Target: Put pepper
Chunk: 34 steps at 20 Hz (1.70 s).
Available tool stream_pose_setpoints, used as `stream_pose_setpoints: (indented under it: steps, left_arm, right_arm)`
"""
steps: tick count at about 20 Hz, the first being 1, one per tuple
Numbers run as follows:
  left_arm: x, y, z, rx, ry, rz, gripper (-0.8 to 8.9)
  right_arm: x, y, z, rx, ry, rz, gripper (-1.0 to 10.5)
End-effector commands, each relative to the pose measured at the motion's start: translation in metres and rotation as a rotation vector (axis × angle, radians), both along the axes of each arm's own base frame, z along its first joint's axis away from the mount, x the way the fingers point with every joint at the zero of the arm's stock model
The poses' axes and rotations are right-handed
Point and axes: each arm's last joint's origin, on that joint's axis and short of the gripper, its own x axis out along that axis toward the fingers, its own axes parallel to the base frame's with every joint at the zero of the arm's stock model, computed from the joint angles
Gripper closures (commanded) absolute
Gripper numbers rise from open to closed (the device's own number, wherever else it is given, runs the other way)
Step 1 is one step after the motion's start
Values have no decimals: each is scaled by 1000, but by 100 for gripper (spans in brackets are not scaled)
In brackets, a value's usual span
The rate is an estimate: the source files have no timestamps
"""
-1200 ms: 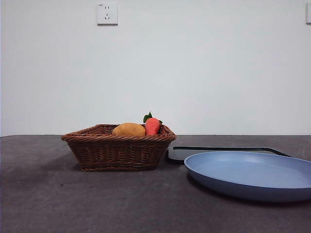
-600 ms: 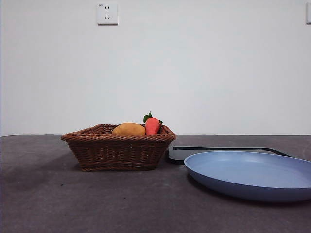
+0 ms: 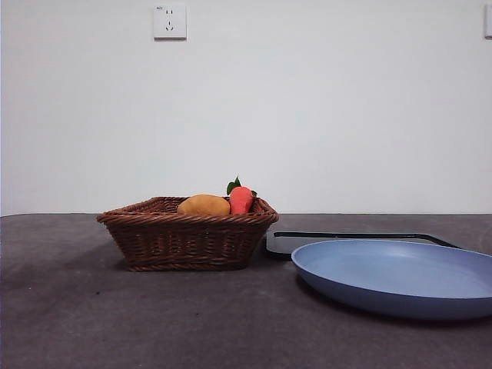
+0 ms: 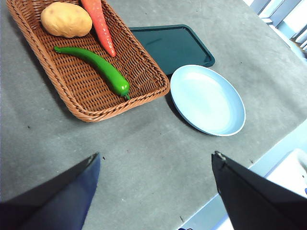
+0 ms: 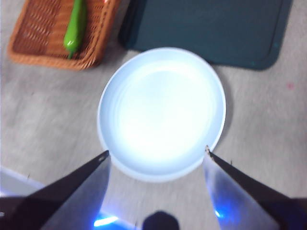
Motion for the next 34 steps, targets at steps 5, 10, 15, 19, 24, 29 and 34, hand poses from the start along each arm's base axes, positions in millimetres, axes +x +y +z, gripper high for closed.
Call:
stream_pose_setpoints:
  steps: [5,10,15,19,24,29,34]
  left_arm:
    - [1,0,6,-6,-22,0,408]
    - [1,0,6,-6,-22,0,408]
    - [1,0,6,-6,-23,0,408]
    - [1,0,6,-6,-25,0,408]
    - [1,0,6,-6,-25,1,408]
    - [1,0,6,-5,-25,1,408]
    - [2,0,7,-11,-39,6,408]
  right_arm:
    - [68,4,-38,-48,137,-44,609]
    - [108,7,-87,-101,291,-37,610]
    - [129,7,-124,-156,380,-36,610]
    - [137,8,-144,-162,424,-28,659]
    - [139,8,-149,-161,436,-27,800]
    - [137,8,-149,-155,469,-41,893]
    - [137,8,-149,-154,467,-43,944]
